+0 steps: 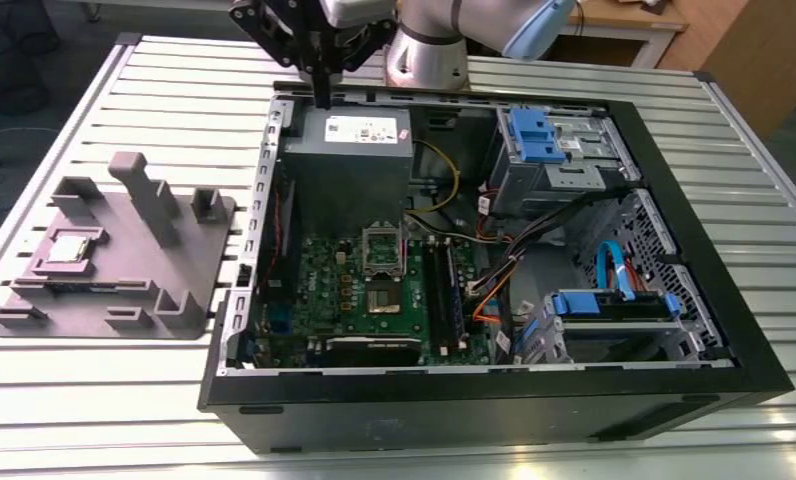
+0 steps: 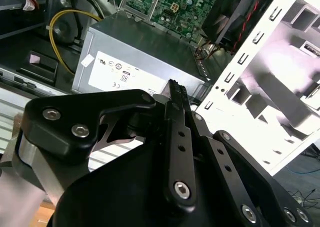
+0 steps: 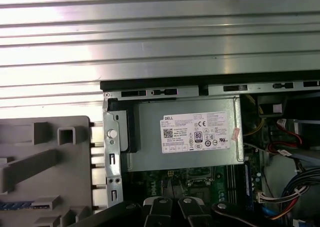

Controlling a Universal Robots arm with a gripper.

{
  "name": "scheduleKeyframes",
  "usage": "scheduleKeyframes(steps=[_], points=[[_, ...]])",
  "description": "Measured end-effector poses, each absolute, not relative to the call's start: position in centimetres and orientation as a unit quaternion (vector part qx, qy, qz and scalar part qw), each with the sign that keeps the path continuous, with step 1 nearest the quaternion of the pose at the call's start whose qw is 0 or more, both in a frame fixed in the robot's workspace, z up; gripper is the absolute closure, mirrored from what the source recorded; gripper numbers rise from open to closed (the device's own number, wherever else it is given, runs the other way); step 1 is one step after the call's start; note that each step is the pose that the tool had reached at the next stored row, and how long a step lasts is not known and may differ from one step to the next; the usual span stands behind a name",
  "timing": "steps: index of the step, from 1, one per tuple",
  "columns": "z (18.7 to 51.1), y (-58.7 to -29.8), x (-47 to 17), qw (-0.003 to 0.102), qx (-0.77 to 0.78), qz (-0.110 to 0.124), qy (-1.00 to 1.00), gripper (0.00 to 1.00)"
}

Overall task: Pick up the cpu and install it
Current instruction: 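Reach for the cpu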

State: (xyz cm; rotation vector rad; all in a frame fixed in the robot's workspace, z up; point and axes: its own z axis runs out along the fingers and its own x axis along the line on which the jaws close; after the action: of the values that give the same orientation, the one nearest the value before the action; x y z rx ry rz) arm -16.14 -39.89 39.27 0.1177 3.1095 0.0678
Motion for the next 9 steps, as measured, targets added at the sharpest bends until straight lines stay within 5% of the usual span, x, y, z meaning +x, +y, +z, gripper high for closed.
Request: scheduleKeyframes(steps=[9], points=[[39.2, -39.9, -17.6, 0.015, 0.038, 0.022, 0.999, 0.89]])
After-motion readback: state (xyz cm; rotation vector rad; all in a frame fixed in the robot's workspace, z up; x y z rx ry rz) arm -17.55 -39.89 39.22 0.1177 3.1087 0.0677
